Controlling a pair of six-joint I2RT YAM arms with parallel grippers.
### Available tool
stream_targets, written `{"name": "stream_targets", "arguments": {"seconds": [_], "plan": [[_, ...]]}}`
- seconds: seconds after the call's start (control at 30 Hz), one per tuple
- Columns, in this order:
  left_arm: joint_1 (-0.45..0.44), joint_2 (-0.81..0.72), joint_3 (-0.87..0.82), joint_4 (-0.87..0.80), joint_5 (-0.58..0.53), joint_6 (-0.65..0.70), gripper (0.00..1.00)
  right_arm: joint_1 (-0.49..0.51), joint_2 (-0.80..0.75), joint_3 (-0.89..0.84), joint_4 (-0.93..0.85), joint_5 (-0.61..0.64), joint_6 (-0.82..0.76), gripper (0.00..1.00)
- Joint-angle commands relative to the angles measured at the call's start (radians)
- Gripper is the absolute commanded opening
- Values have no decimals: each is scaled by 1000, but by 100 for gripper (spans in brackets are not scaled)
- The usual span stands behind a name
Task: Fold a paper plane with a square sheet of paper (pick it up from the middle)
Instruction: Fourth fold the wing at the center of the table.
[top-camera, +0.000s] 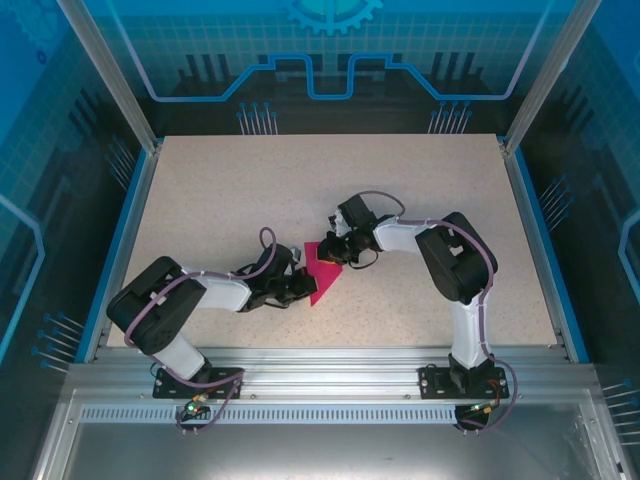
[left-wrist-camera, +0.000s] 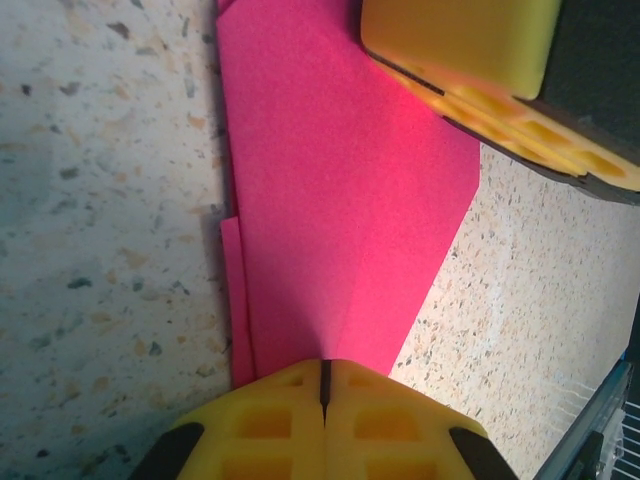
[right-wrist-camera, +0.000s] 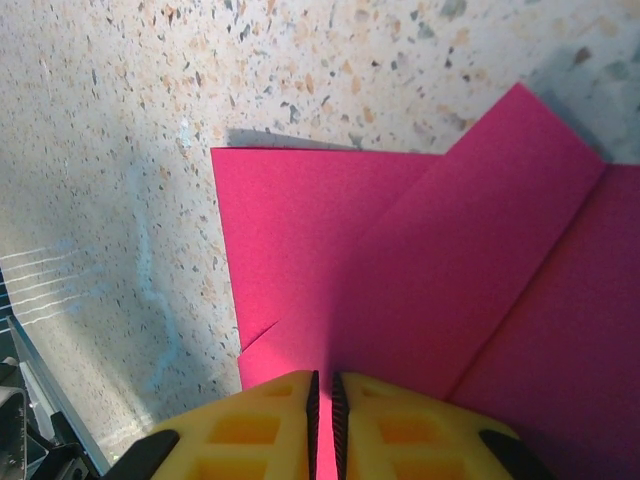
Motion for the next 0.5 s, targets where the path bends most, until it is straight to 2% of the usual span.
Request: {"name": "stream_targets", "arguments": {"seconds": [0.0, 0.27, 0.47], "plan": [[-15, 30, -96, -294, 55, 59, 3, 6, 42, -11, -30, 59, 1, 15], [-25, -10, -125, -364, 124, 115, 9, 6, 49, -16, -31, 68, 2, 15], [-31, -51, -126, -425, 136, 154, 14, 6, 55, -20, -29, 72, 4, 15]]}}
